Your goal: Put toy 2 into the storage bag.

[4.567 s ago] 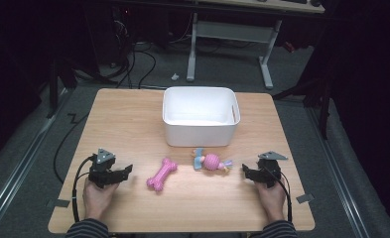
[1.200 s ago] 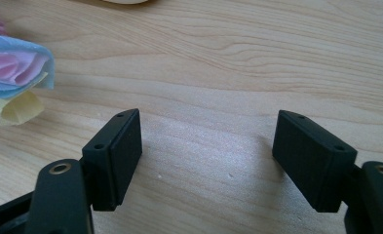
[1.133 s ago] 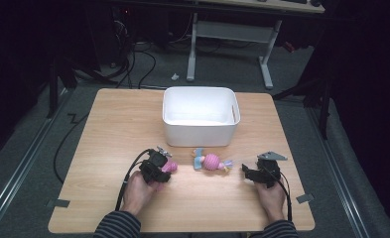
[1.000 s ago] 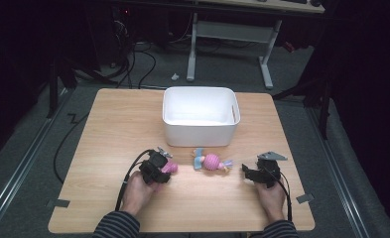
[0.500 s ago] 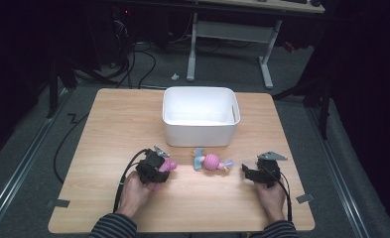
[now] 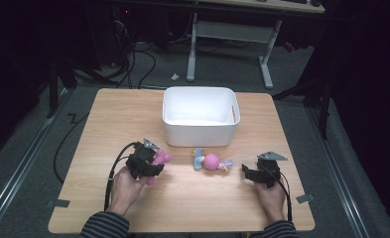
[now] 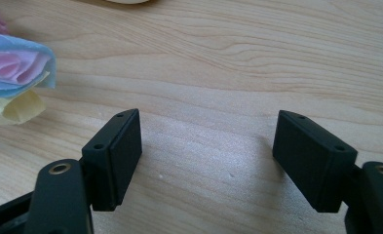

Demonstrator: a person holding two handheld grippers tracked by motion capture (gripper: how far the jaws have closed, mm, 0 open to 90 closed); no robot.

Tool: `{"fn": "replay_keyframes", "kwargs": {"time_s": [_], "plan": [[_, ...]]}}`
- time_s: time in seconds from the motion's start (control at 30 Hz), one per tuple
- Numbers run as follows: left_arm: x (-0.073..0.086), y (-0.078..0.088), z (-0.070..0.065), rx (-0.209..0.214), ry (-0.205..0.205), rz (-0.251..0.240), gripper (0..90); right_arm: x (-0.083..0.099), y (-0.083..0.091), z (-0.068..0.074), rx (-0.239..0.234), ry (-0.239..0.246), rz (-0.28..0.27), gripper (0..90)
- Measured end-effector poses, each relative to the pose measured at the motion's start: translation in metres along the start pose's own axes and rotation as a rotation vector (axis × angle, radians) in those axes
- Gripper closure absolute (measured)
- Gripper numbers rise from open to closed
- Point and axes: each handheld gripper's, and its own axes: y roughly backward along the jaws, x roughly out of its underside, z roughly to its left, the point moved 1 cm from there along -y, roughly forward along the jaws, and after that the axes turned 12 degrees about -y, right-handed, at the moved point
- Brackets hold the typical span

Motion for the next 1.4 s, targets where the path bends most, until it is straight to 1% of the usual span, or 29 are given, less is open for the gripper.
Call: {"fn": "replay_keyframes", "kwargs": {"time_s": [0.03,0.07,0.1,0.17,0.2,0.23,0.3,0.33,0.43,0.53,0.63,0.7,0.83,0.93,1.07,1.1,1.13,1.17,1.3,1.4], "plan": [[0.0,0.0,0.0,0.0,0.0,0.0,58.1,0.0,0.0,0.0,0.0,0.0,0.0,26.5],[-0.003,0.006,0.002,0.01,0.005,-0.014,58.1,0.0,0.0,0.0,0.0,0.0,0.0,26.5],[-0.004,0.009,0.003,0.012,0.005,-0.021,58.1,0.0,0.0,0.0,0.0,0.0,0.0,26.5],[-0.005,0.011,0.004,0.016,0.006,-0.025,58.1,0.0,0.0,0.0,0.0,0.0,0.0,26.5],[-0.007,0.014,0.006,0.031,0.014,-0.037,58.1,0.0,0.0,0.0,0.0,0.0,0.0,26.5],[-0.008,0.017,0.007,0.035,0.017,-0.042,58.1,0.0,0.0,0.0,0.0,0.0,0.0,26.5],[-0.012,0.021,0.007,0.024,0.005,-0.046,58.1,0.0,0.0,0.0,0.0,-0.002,0.001,26.6],[-0.015,0.024,0.008,0.025,0.002,-0.054,58.2,0.0,0.0,0.0,0.0,-0.002,0.001,26.5],[-0.019,0.027,0.01,0.031,0.004,-0.061,58.2,0.0,0.0,0.0,0.0,0.0,0.0,26.5],[-0.026,0.031,0.012,0.028,-0.009,-0.062,58.2,0.0,0.0,0.0,-0.001,0.002,0.0,26.5],[-0.03,0.034,0.014,0.026,-0.014,-0.068,58.2,0.0,0.0,0.0,-0.002,0.003,0.001,26.5],[-0.033,0.037,0.016,0.04,-0.01,-0.084,58.2,0.0,0.0,0.0,-0.001,0.003,-0.001,26.5],[-0.039,0.04,0.017,0.03,-0.029,-0.075,58.1,0.0,0.0,0.0,-0.002,0.004,0.0,26.5],[-0.043,0.043,0.018,0.033,-0.029,-0.08,58.2,0.0,0.0,0.0,-0.002,0.004,0.0,26.4],[-0.049,0.051,0.018,0.024,-0.04,-0.076,58.2,0.0,0.0,0.0,-0.003,0.005,0.0,26.3],[-0.05,0.052,0.018,0.021,-0.04,-0.08,58.2,0.0,0.0,0.0,-0.003,0.005,0.0,26.3],[-0.055,0.058,0.018,0.016,-0.047,-0.085,58.2,0.0,0.0,0.0,-0.003,0.005,0.0,26.3],[-0.055,0.058,0.018,0.016,-0.047,-0.085,58.2,0.0,0.0,0.0,-0.003,0.005,0.0,26.3],[-0.067,0.065,0.021,0.01,-0.05,-0.093,58.2,0.0,0.0,0.0,-0.003,0.005,0.0,26.3],[-0.071,0.067,0.022,0.019,-0.049,-0.099,58.2,0.0,0.0,0.0,-0.003,0.003,0.001,26.2]]}}
